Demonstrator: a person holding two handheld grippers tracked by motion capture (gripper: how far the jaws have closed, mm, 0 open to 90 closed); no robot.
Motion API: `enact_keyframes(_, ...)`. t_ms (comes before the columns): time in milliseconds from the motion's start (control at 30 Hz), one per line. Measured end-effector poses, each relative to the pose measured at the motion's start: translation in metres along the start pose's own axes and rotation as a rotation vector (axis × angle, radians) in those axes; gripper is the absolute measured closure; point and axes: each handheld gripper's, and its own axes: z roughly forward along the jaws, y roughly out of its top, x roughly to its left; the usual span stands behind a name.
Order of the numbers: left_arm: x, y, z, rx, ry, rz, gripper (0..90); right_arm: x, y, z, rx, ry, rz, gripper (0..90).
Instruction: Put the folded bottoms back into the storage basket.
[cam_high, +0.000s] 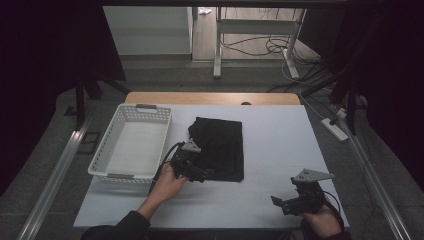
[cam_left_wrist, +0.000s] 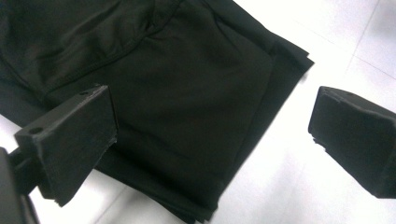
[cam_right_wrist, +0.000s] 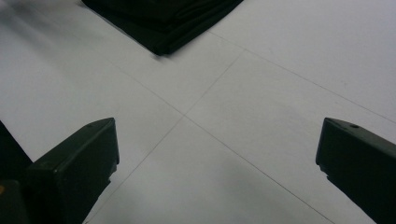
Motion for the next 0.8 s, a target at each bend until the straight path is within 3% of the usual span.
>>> enact_keyframes(200, 0.003, 0.005, 0.006, 0.008, 0.004, -0.002, 1.0, -0.001, 0.000, 0.000, 0.000, 0.010, 0.007, 0.0)
enact_keyframes(400, 0.010, 0.013, 0.012, 0.009, 0.009, -0.039, 1.4, -0.001, 0.000, 0.000, 0.002, 0.024, 0.012, 0.0)
enact_keyframes(800, 0.021, 0.021, 0.019, 0.006, 0.022, -0.063, 1.1, -0.001, 0.000, 0.000, 0.004, 0.039, 0.019, 0.0)
